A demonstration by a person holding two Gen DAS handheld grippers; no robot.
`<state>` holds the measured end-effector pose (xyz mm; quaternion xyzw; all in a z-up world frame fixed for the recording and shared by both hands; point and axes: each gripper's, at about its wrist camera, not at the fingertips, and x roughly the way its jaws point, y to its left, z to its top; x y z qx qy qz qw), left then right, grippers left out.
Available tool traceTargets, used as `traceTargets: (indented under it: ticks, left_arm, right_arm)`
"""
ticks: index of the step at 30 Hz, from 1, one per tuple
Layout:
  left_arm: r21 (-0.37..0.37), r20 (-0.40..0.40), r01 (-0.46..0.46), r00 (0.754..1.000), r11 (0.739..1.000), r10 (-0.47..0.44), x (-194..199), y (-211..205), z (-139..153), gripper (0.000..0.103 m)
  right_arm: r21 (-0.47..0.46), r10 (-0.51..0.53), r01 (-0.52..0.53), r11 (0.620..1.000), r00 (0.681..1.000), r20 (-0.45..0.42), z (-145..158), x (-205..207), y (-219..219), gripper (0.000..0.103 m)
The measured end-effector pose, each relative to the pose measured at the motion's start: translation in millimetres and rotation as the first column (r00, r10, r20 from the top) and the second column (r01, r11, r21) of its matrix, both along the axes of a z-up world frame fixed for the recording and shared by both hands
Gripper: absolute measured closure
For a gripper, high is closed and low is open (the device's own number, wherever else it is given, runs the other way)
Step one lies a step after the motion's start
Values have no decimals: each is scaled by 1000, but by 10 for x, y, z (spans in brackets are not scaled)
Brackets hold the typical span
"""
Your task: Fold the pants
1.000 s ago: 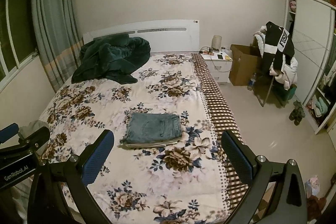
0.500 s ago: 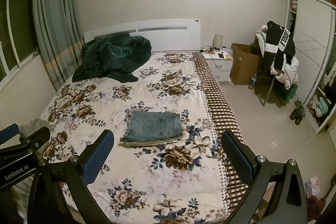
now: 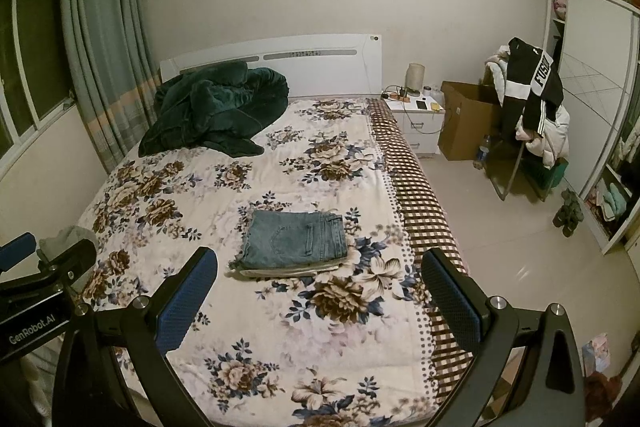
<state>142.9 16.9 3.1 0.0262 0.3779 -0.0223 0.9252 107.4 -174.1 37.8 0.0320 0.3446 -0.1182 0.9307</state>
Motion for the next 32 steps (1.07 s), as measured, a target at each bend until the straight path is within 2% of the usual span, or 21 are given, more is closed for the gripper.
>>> traceTargets:
  ticks: [27,32]
  left_arm:
    - [-9,-19,32,999,999,-33,56,-106,17,5]
    - [12,24,21,999,1000,-22,45,-106,45,5]
  right_arm:
    - [6,-13,13,1000,1000,-11,-170,-72,-52,0]
    - [4,-10,10,1000,1000,-10,-167,-70,-59,0]
